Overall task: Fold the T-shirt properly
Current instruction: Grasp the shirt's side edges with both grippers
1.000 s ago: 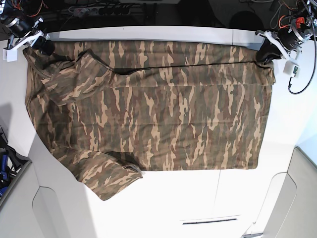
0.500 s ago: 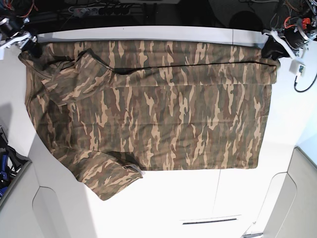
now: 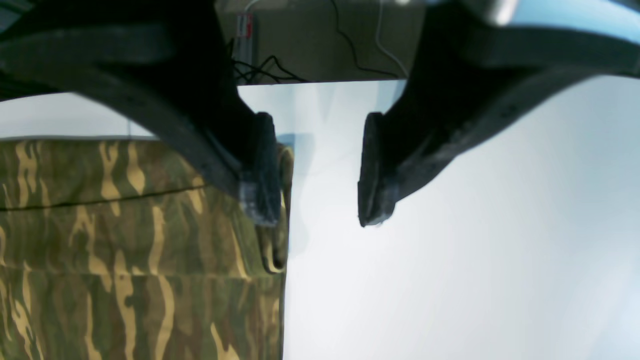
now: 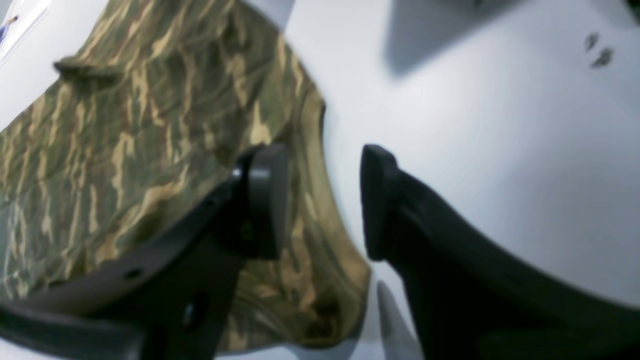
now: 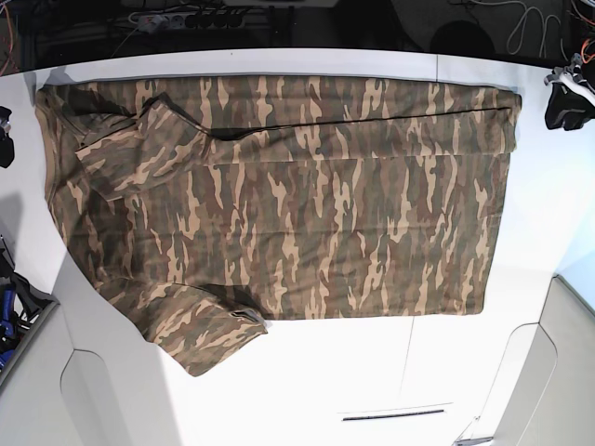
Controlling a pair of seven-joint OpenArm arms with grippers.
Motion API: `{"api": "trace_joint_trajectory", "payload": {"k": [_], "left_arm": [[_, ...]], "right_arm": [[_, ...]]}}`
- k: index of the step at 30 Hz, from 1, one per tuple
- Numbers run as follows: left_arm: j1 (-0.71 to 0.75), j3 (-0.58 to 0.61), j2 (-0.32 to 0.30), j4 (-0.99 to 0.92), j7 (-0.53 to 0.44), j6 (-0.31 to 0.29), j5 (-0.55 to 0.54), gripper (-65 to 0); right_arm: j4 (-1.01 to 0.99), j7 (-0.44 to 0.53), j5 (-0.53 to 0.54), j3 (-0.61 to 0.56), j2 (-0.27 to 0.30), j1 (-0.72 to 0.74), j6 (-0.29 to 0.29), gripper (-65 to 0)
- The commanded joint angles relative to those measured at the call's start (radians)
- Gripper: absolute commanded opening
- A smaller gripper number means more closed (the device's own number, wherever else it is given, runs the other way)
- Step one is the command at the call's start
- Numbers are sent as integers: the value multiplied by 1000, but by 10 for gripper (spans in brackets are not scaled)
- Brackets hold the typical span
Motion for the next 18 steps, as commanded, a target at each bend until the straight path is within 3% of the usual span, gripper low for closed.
{"api": "trace_joint_trajectory", "payload": {"k": [1, 6, 12, 18], "left_arm": [[-4, -9, -21, 16, -30, -5, -19, -364], [-84, -9, -20, 16, -43, -3, -14, -318], [-186, 1, -37, 7, -44, 19, 8, -319], [-317, 111, -87, -76, -53, 52, 39, -319]], "right_arm": [[17, 40, 11, 6, 27, 9, -3, -409], [16, 80, -27, 3, 27, 84, -3, -407], [16, 109, -79, -7, 29, 148, -3, -305], [-26, 162, -183, -130, 39, 242, -12, -305]]}}
